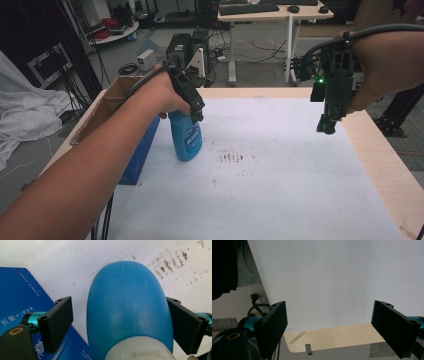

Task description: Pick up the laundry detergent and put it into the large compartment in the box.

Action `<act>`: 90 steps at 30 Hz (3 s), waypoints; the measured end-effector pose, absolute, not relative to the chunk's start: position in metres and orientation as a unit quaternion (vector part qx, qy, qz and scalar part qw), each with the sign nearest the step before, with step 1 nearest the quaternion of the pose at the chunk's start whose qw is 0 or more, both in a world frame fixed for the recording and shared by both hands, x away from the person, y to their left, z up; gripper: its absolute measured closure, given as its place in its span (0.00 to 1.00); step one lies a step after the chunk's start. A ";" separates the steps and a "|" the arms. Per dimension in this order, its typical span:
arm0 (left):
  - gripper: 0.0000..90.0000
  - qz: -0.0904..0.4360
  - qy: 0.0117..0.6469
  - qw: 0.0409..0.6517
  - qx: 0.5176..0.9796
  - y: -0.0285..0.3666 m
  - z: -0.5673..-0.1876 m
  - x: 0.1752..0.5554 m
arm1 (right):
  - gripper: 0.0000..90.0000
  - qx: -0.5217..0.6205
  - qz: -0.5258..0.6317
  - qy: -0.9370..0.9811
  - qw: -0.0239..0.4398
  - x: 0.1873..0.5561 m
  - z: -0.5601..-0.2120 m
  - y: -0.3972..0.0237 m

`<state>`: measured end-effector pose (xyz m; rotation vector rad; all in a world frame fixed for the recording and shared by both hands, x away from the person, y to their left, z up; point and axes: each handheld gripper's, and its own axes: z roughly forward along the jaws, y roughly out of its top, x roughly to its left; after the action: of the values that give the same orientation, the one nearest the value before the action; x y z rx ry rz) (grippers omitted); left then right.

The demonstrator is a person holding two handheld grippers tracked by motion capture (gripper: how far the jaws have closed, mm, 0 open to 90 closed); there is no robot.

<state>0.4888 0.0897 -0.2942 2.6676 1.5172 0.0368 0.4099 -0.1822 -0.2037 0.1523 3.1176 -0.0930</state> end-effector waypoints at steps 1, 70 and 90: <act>0.18 0.012 0.493 0.037 0.869 0.090 -0.294 0.489 | 0.14 0.048 -0.030 0.998 0.009 0.410 -0.204 -0.182; 0.42 0.005 0.477 0.029 0.879 0.125 -0.181 0.446 | 0.14 0.043 -0.033 0.998 0.006 0.411 -0.211 -0.179; 0.42 0.011 0.512 0.043 0.858 0.183 -0.106 0.428 | 0.14 0.038 -0.038 0.999 0.001 0.415 -0.217 -0.170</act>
<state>0.4277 0.1828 -0.1057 2.6243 1.5654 0.0344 0.4150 -0.1700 -0.2166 0.1188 3.1351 -0.1187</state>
